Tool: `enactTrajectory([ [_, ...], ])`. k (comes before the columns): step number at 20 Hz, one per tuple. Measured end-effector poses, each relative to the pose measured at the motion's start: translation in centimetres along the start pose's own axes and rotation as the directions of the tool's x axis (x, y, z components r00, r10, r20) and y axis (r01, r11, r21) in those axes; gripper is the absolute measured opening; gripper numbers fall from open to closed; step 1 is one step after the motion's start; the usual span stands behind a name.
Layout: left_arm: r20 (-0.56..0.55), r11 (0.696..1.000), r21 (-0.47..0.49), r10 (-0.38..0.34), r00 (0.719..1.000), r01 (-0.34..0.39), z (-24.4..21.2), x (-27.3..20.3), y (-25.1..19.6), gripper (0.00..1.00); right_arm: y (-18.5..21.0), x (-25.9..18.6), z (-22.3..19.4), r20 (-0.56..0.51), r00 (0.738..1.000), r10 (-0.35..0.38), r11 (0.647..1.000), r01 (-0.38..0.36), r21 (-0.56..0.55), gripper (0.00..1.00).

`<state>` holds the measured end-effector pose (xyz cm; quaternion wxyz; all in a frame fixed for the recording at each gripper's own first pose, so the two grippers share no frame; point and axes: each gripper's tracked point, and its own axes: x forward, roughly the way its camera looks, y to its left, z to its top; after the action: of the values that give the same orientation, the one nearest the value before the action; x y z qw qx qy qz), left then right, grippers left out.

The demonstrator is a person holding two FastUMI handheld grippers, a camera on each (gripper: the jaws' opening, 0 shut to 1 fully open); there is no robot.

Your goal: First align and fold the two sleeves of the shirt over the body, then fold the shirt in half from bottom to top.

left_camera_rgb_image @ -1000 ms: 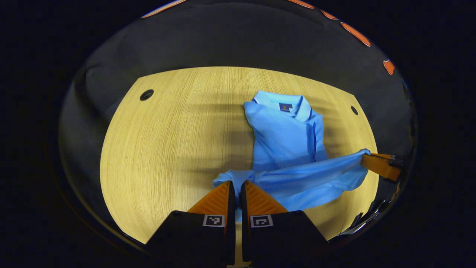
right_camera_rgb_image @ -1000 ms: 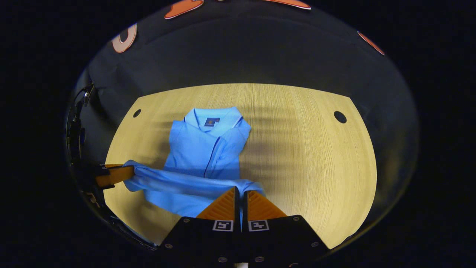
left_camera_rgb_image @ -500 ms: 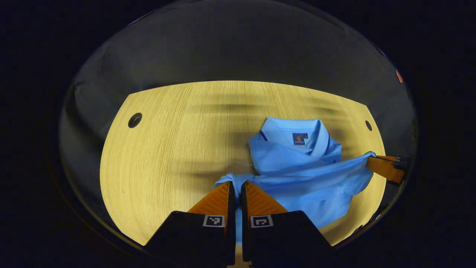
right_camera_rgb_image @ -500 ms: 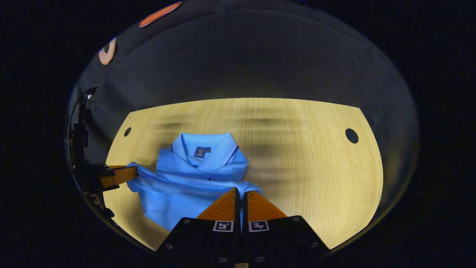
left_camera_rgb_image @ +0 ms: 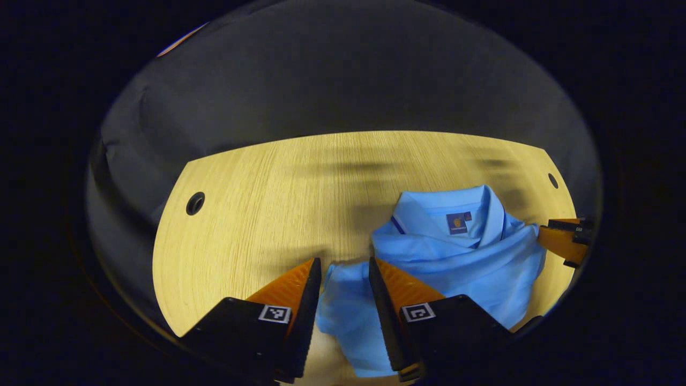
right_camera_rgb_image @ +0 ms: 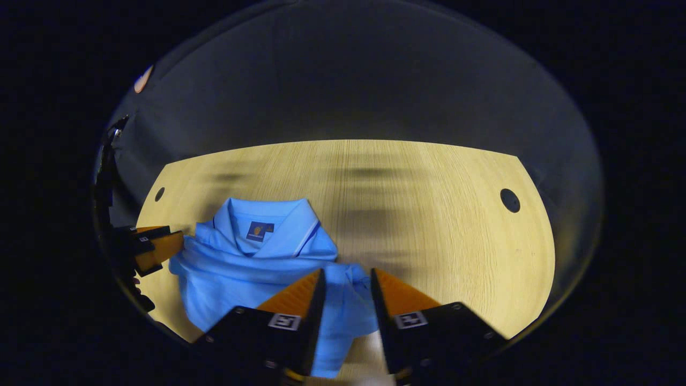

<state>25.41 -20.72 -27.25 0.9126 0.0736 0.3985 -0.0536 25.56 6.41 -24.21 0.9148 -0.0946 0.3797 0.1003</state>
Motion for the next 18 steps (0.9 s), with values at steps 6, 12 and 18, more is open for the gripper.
enactTrajectory([
  [6, 0.184, 0.998, -0.005, 0.066, 0.981, -0.066, 4.1, -5.7, 2.3, 1.00, -0.6, -4.2, 2.5, 0.104, 0.994, -0.018, 1.000, 0.017, 0.010, 0.99],
  [12, 0.349, 0.998, -0.036, 0.061, 0.935, -0.052, 6.9, -15.2, 3.9, 1.00, 1.0, -12.4, 4.9, 0.265, 0.964, -0.001, 1.000, -0.002, 0.011, 0.99],
  [18, 0.482, 0.997, -0.075, 0.065, 0.874, -0.033, 5.8, -24.2, 5.8, 1.00, 2.6, -21.3, 4.5, 0.413, 0.911, -0.009, 1.000, 0.010, 0.000, 0.99],
])
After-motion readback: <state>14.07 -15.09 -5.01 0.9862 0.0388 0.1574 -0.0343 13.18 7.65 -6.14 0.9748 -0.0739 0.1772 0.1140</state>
